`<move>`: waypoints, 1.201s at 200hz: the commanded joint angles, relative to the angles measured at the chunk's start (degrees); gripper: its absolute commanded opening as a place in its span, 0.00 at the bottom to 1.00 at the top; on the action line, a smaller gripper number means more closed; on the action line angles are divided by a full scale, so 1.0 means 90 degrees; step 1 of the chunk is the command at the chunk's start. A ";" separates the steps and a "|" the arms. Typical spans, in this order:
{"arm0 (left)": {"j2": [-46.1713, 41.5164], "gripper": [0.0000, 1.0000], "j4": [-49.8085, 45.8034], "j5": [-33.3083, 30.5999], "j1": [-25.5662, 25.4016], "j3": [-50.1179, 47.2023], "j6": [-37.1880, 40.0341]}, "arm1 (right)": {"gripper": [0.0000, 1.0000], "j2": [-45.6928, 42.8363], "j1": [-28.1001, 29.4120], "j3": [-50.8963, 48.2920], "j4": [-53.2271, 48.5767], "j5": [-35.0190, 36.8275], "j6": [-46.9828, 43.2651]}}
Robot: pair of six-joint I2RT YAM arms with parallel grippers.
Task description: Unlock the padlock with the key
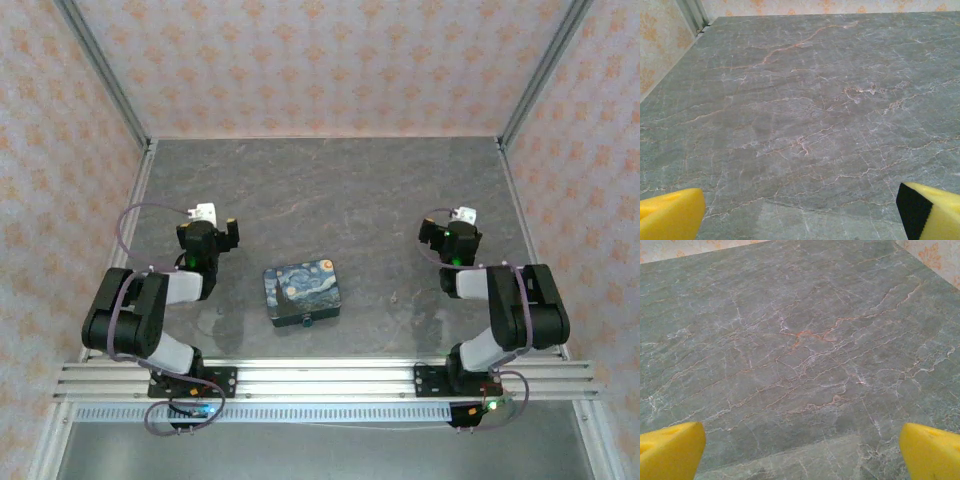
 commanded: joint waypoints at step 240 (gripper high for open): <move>-0.2990 1.00 -0.3389 -0.0120 -0.0106 0.0746 -0.1759 | 0.99 -0.2060 0.0119 0.1435 -0.4356 0.0236 0.1366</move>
